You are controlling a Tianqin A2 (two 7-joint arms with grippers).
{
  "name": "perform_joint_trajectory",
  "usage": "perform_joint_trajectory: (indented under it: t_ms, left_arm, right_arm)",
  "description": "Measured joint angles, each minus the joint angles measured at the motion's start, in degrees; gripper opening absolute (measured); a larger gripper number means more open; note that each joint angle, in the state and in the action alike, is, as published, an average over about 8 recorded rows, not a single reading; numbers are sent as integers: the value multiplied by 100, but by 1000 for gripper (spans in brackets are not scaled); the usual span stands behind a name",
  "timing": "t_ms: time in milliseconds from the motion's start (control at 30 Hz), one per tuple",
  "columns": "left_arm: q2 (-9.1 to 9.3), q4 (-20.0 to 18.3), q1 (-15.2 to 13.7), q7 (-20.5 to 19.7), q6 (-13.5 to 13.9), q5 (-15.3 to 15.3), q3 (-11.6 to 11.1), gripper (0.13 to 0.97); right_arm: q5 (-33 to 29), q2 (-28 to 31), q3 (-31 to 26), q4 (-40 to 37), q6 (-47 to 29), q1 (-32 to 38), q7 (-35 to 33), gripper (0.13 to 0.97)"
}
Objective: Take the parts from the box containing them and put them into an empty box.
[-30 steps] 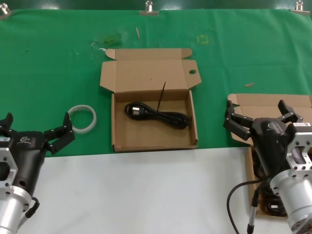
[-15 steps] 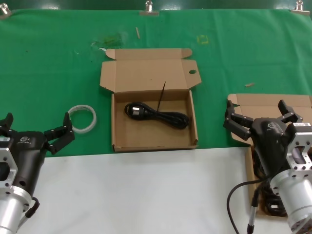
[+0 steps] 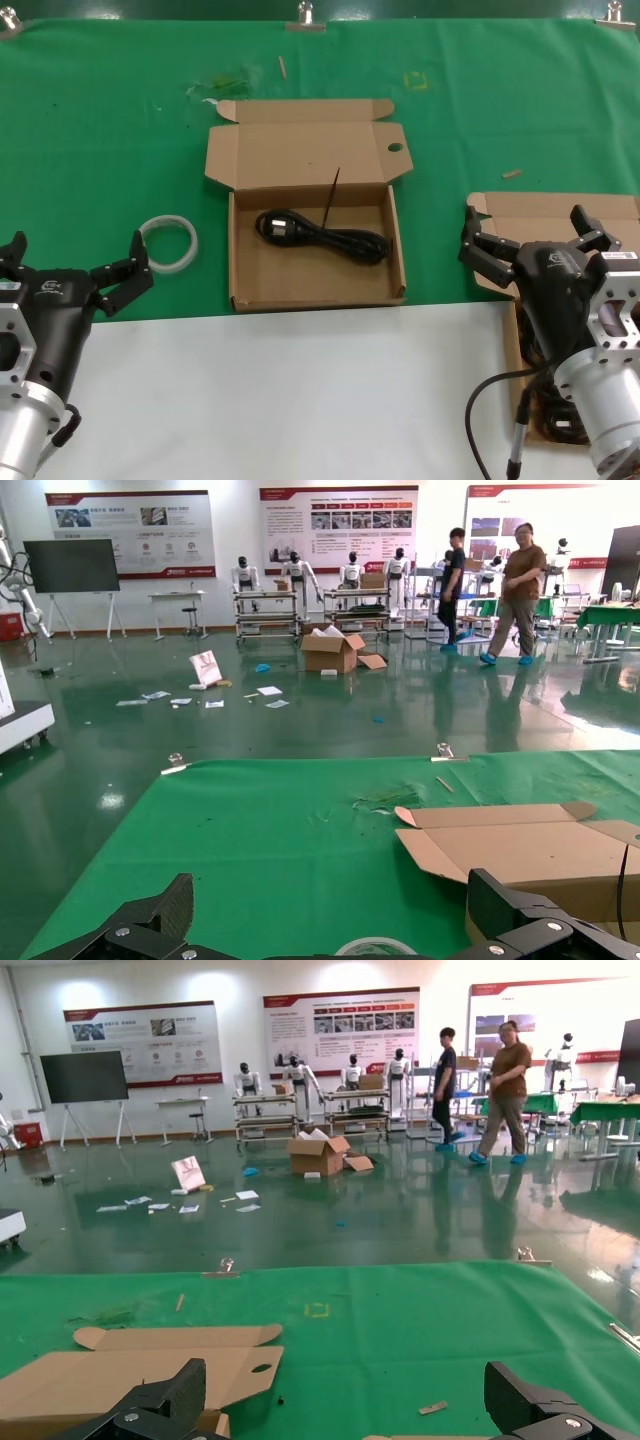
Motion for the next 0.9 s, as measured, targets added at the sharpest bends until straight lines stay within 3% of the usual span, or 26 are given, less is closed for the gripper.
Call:
perform_joint_trajectory:
  t_ms: [900]
  left_arm:
    - [0, 0, 0, 0, 0, 0, 0, 966]
  right_arm:
    - [0, 0, 0, 0, 0, 0, 0, 966]
